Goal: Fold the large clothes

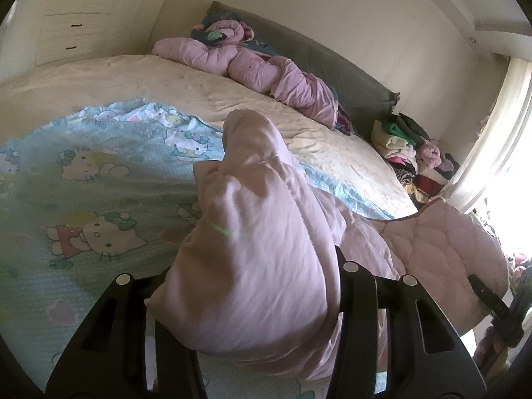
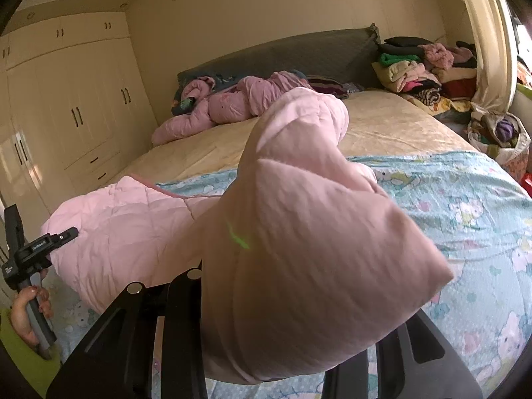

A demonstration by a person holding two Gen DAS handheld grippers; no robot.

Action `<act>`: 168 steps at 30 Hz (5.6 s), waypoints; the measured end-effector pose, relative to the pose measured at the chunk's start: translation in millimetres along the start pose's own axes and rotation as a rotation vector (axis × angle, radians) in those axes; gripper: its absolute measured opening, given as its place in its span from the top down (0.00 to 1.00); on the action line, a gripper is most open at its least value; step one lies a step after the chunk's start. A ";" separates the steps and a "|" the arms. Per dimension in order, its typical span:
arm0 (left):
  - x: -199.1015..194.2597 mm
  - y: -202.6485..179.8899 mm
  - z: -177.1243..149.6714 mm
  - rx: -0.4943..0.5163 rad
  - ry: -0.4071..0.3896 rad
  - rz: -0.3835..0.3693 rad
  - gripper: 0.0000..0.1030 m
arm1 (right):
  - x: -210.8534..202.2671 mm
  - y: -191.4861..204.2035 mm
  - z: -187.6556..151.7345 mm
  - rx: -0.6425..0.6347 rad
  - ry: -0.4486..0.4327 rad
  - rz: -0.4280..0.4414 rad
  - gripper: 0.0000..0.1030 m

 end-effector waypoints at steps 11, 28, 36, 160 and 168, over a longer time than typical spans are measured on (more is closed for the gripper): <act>2.1 1.5 -8.1 0.032 0.013 0.022 0.64 | -6.1 -14.9 -20.5 0.087 0.001 -0.035 0.69; 17.5 -0.4 -15.7 0.102 0.036 0.073 0.62 | 10.6 -75.4 -82.8 0.435 0.021 -0.064 0.68; 25.3 -1.5 -16.2 0.125 0.030 0.092 0.60 | 13.0 -86.9 -97.3 0.609 0.018 -0.026 0.66; -178.3 -56.7 -145.5 0.309 0.009 0.072 0.09 | -148.8 130.2 -138.7 -0.049 0.063 -0.086 0.04; -178.4 -56.1 -145.3 0.309 0.010 0.073 0.09 | -148.8 130.3 -138.6 -0.050 0.063 -0.085 0.04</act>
Point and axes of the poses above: each gripper's, at about its wrist camera, not at the fingertips, and x roughly the way its jaws point, y to its left, z to its top, the point moved 4 cm from there along x, roughly the way its jaws point, and after that the axes turned 8 degrees about z, right-handed, at the moved point
